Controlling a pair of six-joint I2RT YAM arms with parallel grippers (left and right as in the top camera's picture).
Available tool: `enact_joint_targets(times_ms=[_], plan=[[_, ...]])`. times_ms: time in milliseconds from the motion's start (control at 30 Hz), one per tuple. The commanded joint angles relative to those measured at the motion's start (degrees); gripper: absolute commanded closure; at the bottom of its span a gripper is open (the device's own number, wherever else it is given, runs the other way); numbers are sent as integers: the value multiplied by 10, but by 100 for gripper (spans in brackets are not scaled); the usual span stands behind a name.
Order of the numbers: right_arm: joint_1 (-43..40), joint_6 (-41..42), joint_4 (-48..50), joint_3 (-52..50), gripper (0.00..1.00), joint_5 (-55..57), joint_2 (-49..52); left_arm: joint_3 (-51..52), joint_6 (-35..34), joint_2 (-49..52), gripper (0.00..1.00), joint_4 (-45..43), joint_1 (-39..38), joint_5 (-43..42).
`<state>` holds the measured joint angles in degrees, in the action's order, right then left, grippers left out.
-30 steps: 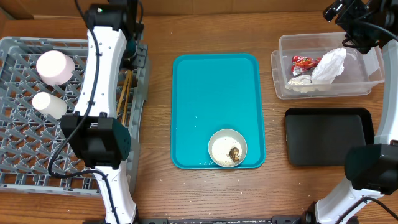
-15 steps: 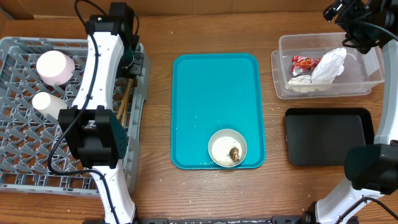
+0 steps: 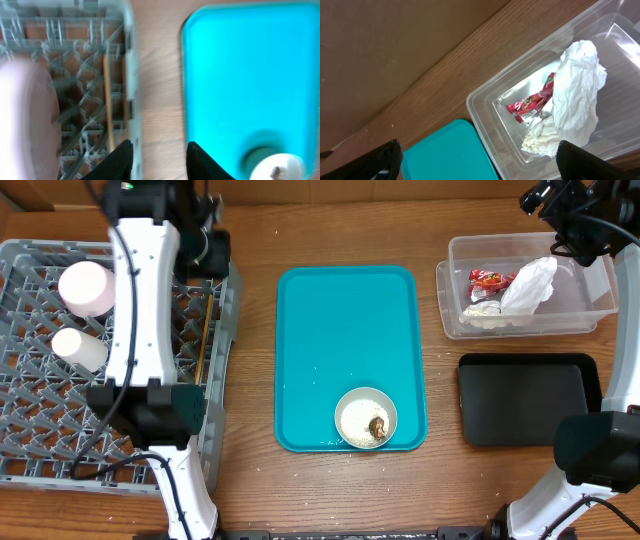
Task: Sort waste into correct bins and load items into the dishwasher
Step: 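Release the chopstick and withdraw the left gripper to the rack's left side, then reach the right gripper to the white rice bowl and grasp its rim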
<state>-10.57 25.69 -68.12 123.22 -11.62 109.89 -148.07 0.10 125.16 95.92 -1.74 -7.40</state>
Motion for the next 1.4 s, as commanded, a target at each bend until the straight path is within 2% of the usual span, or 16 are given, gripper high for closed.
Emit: enact_joint_targets(times_ms=[0,67,100,133,233,333,500,667,833,900,967,1033,1100,1167,1233,1367], plan=[[-1,3,3,6,0,0,-11,-99,-30,-32,58,9,3,-77],[-1,3,3,6,0,0,-11,-117,-47,-64,55,9,3,-76],[-1,3,3,6,0,0,-11,-121,-50,-81,51,9,6,-72],[-1,3,3,6,0,0,-11,-122,-50,-109,0,9,11,-70],[-1,3,3,6,0,0,-11,-114,-59,-170,0,9,38,-65],[-1,3,3,6,0,0,-11,-80,-110,-241,0,9,94,-40],[-1,3,5,6,0,-1,-11,17,-161,-350,0,9,267,-40],[0,3,3,6,0,-5,-11,112,-170,-402,0,9,414,-88],[0,-2,-58,6,0,-196,-11,178,-170,-416,0,9,446,-121],[17,-94,-91,6,0,-346,-11,199,-170,-413,0,9,445,-121],[47,-153,-141,6,0,-383,-11,210,-170,-411,0,9,445,-121],[87,-180,-193,6,0,-349,-11,219,-170,-409,0,9,445,-121],[193,-180,-247,5,0,-213,-11,228,-170,-403,0,9,445,-120],[261,-155,-257,-2,0,-153,-10,228,-170,-400,0,9,445,-120],[323,-87,-248,-16,0,-85,-10,228,-170,-397,0,9,445,-118],[453,131,-215,-77,0,103,-9,228,-170,-391,0,9,445,-117]])
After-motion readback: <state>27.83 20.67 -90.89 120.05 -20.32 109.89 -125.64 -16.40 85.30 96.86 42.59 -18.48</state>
